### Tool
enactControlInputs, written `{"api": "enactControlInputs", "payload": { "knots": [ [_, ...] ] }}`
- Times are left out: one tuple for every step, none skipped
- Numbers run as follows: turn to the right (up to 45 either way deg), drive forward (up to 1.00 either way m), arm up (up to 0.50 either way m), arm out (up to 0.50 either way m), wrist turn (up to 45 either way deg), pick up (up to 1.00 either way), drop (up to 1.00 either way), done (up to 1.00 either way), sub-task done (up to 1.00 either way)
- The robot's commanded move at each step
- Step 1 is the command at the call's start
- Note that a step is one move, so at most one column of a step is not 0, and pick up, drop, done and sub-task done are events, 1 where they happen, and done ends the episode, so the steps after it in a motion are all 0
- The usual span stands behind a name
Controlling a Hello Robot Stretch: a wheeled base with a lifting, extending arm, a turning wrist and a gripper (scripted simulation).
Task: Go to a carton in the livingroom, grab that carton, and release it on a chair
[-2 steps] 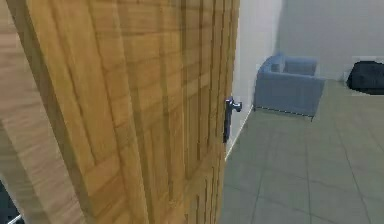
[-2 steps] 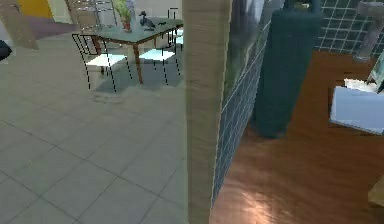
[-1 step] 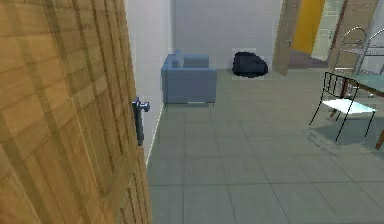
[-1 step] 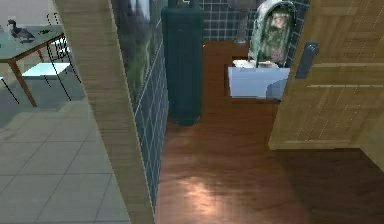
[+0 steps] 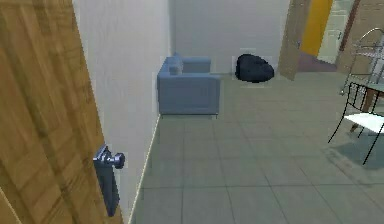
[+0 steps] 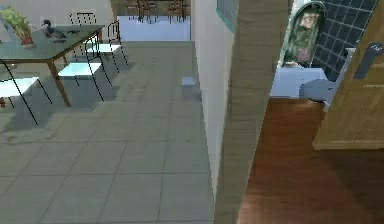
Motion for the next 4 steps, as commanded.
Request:
{"api": "enactControlInputs", "payload": {
  "knots": [
    [45.0,0.00,0.00,0.00,0.0,0.00,0.00,0.00,0.00],
    [18.0,0.00,0.00,0.00,0.0,0.00,0.00,0.00,0.00],
    [0.0,0.45,0.00,0.00,0.0,0.00,0.00,0.00,0.00],
    [24.0,0.00,0.00,0.00,0.0,0.00,0.00,0.00,0.00]
  ]
}}
